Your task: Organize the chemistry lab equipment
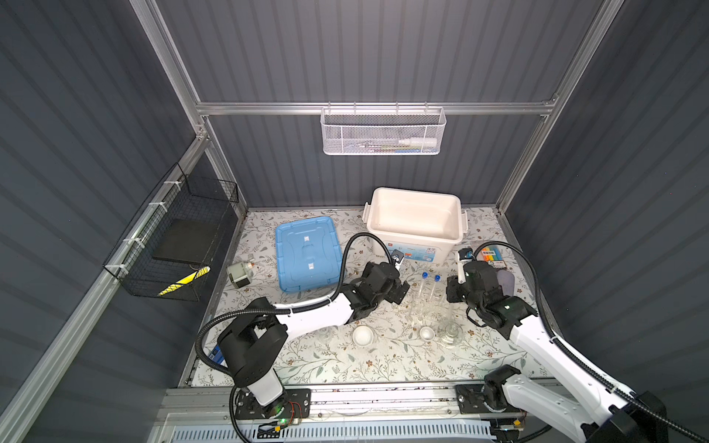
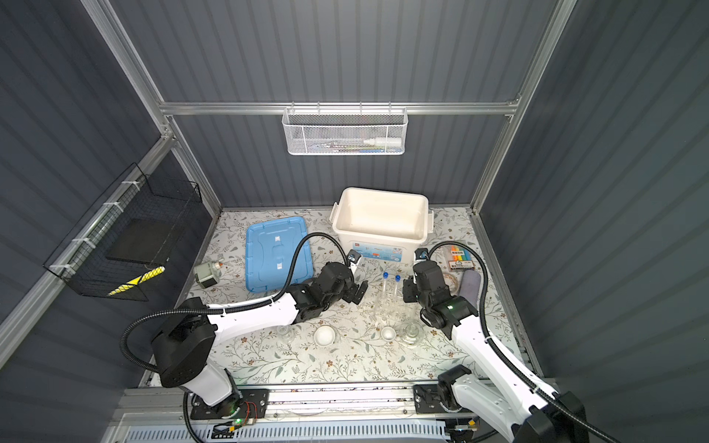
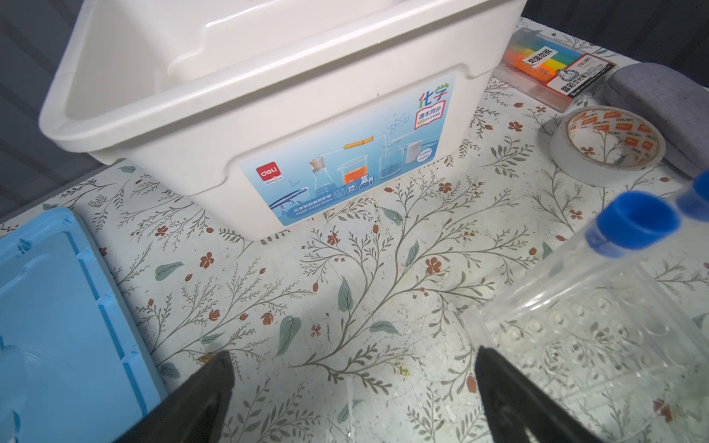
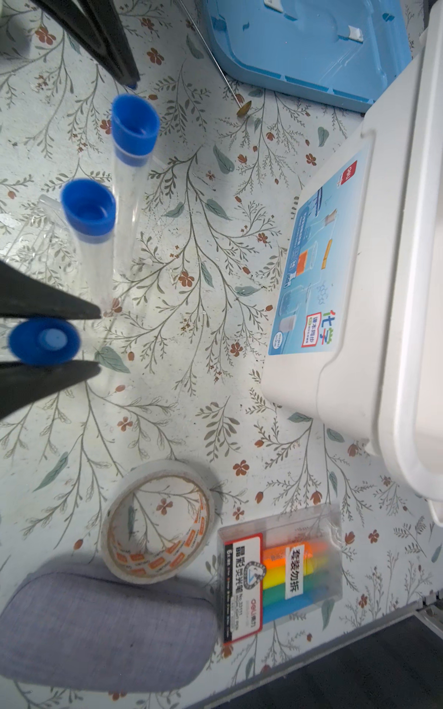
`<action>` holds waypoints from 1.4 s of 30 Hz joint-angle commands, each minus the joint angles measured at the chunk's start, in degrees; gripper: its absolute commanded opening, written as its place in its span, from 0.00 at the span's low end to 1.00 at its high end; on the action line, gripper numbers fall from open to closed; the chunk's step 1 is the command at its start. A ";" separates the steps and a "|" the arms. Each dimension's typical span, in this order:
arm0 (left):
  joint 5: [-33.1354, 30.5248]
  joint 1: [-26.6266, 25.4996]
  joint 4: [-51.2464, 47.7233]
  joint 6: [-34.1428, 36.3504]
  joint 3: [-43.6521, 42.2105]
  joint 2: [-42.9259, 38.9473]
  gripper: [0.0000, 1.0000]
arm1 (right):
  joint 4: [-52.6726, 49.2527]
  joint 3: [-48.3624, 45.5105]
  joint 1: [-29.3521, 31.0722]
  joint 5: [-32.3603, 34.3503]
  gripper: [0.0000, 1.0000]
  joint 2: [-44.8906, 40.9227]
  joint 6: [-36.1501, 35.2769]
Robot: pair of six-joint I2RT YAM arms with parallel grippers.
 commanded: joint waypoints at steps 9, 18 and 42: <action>0.37 0.17 -1.52 -0.90 0.03 0.18 1.00 | 0.85 -1.39 0.62 -0.56 0.21 -0.53 -0.17; 0.24 0.20 -1.68 -0.90 -0.19 0.01 1.00 | 0.75 -0.94 0.64 -0.38 0.35 -1.48 -0.37; 15.44 0.13 -4.48 -9.91 -1.59 1.32 0.99 | -2.43 -4.41 -4.19 -3.33 0.72 -15.78 7.91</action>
